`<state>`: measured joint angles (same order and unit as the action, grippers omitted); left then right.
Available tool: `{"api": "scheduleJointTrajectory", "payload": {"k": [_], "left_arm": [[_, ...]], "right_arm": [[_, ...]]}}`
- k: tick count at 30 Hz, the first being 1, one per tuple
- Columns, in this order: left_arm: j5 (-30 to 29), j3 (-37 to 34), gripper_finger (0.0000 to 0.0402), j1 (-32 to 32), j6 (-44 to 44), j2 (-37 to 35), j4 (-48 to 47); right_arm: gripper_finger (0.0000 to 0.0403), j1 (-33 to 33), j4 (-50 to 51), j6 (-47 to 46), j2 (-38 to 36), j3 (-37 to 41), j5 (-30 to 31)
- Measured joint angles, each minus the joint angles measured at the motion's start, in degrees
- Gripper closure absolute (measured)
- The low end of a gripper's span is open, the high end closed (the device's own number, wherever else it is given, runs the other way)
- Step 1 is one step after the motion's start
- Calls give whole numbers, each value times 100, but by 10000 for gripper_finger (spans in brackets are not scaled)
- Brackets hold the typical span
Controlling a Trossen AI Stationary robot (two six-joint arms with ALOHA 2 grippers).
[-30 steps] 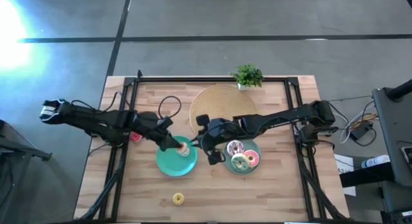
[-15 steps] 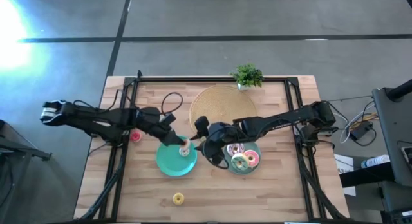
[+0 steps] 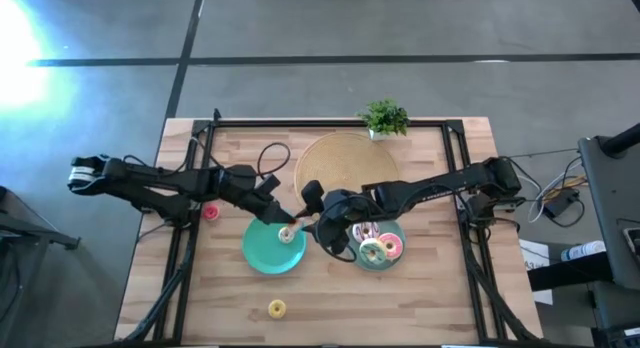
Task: Pick & Place donuts
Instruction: Put the small blue donut on the blue plate
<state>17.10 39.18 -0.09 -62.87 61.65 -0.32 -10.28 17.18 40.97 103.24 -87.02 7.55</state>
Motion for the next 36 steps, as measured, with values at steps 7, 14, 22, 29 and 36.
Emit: {"api": "scheduleJointTrajectory", "payload": {"k": [7, 14, 22, 29, 36], "left_arm": [[0, 26, 401, 8, 0, 0, -10], [-5, 81, 401, 8, 5, 0, -28], [-423, 98, 367, 4, 150, 0, -110], [-503, 101, 261, 10, 295, -6, -903], [-1155, 103, 230, -223, 600, -307, -2092]], "right_arm": [[269, 2, 132, -179, 0, 4, -2], [330, 2, 101, -201, 0, 9, -7], [371, 22, 90, -677, 1, 38, 11], [376, 15, 90, -1589, 11, 216, -27], [376, 309, -43, -4719, 111, 629, -464]]}}
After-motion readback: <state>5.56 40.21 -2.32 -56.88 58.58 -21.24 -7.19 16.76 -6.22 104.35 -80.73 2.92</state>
